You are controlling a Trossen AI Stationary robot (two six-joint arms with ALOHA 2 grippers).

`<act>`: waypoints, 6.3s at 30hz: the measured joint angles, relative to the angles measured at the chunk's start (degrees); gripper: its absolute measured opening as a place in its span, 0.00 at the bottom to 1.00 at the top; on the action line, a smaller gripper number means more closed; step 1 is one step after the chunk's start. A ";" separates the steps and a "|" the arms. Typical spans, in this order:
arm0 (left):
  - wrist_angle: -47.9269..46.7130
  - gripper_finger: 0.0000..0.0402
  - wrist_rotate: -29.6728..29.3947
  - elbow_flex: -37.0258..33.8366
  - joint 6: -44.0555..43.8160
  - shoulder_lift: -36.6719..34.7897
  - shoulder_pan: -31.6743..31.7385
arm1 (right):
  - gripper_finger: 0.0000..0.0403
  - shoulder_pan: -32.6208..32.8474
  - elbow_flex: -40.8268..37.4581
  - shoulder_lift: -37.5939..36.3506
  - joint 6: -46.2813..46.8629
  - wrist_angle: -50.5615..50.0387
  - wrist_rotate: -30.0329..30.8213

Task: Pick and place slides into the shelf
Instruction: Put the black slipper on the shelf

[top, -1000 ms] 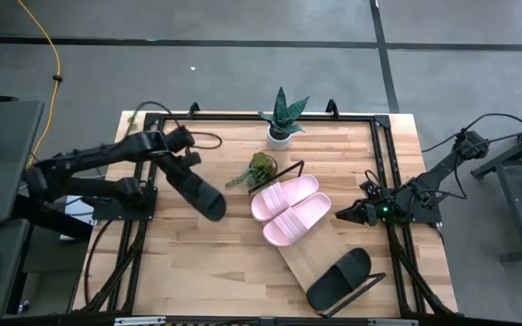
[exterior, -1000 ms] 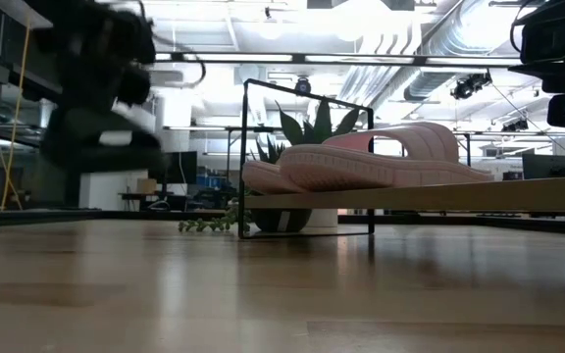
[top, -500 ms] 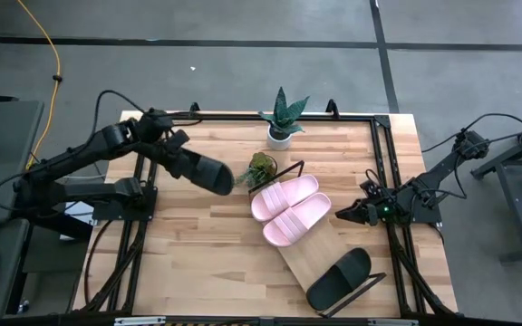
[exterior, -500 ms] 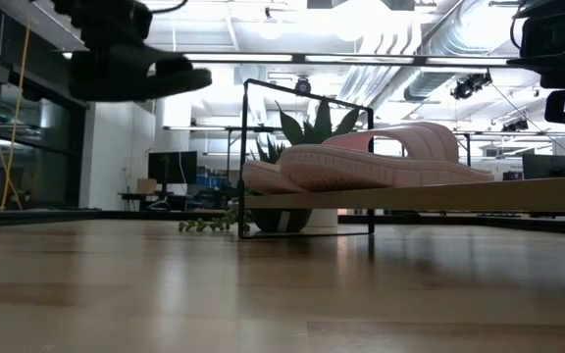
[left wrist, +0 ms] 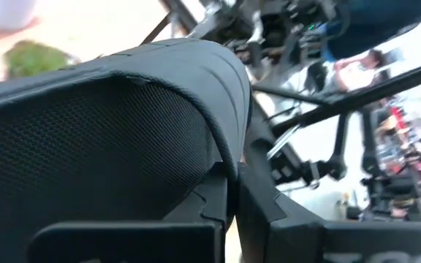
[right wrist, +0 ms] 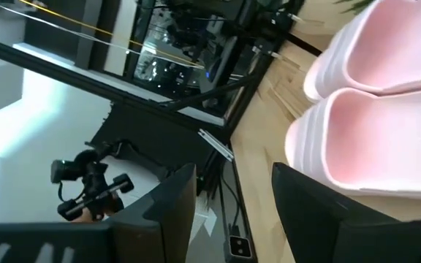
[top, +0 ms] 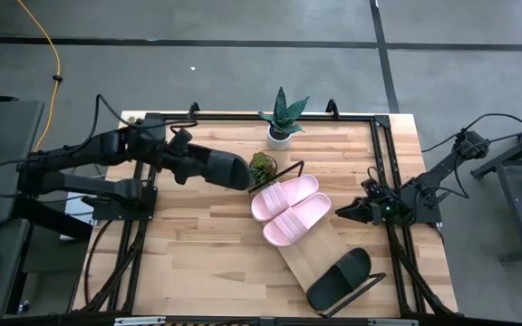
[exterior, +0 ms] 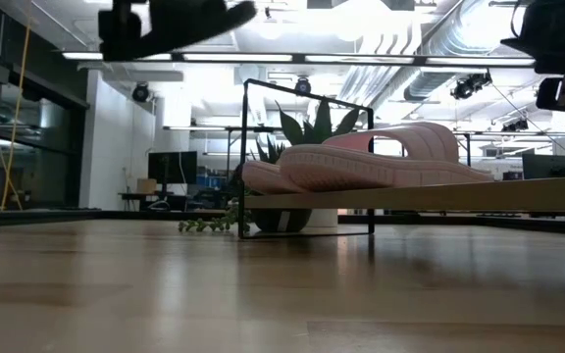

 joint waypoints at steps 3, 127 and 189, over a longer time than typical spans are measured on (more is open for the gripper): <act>4.43 0.01 -5.63 0.00 -3.58 0.45 -5.00 | 0.42 0.01 0.00 0.00 -0.59 1.32 0.25; 8.86 0.38 -32.64 36.13 7.99 41.35 -27.38 | 0.04 -4.51 15.24 -4.69 1.25 -38.39 -24.95; 8.89 0.38 -32.17 36.13 7.99 41.42 -27.38 | 0.22 -4.64 -6.47 -2.97 12.94 -20.28 -26.16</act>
